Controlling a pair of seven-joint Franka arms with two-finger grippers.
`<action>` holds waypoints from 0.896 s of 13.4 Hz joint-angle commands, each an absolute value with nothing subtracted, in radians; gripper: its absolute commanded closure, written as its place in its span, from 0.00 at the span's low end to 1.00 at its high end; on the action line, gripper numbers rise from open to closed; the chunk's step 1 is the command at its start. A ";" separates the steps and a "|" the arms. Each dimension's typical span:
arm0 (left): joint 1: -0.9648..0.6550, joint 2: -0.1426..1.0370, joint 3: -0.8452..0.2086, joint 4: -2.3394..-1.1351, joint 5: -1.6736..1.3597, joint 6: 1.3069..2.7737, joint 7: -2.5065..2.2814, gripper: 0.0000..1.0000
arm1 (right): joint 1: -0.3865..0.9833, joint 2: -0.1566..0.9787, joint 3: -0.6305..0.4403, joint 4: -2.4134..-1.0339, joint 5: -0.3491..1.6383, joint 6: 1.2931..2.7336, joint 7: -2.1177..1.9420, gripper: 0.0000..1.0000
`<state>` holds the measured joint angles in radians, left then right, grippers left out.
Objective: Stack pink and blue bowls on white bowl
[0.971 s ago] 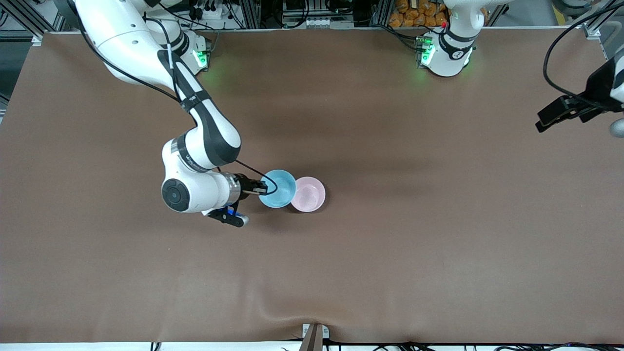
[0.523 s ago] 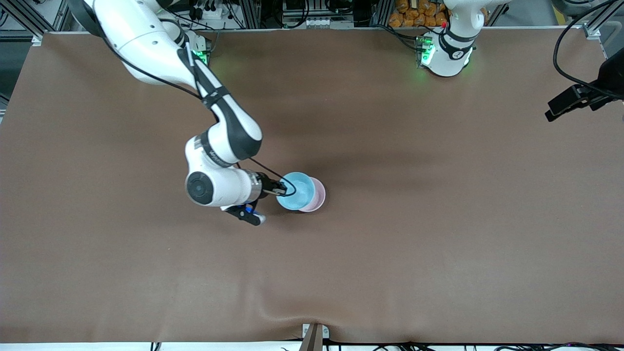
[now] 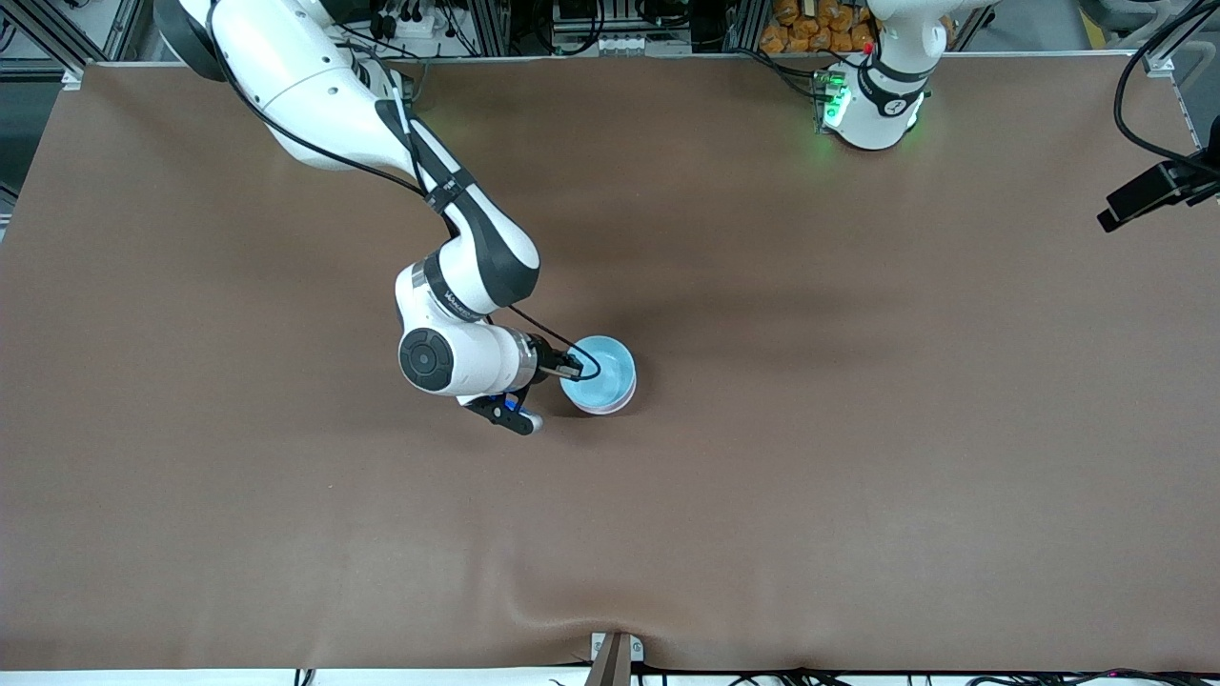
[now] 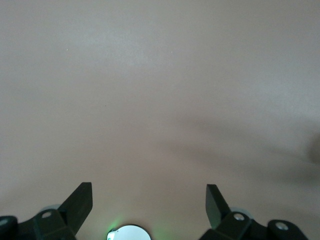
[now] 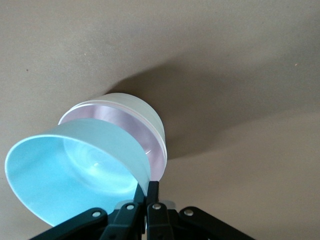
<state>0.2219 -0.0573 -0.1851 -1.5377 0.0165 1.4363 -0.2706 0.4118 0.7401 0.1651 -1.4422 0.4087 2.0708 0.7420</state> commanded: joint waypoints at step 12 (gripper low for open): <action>0.268 -0.089 -0.181 -1.554 0.018 1.410 -0.190 0.00 | 0.423 0.773 0.156 -1.431 0.413 2.100 0.744 1.00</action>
<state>0.2602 -0.0692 -0.1786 -1.5435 0.0165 1.4233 -0.2121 0.4143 0.7676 0.1631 -1.4424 0.4085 2.0984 0.7413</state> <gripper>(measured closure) 0.000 0.974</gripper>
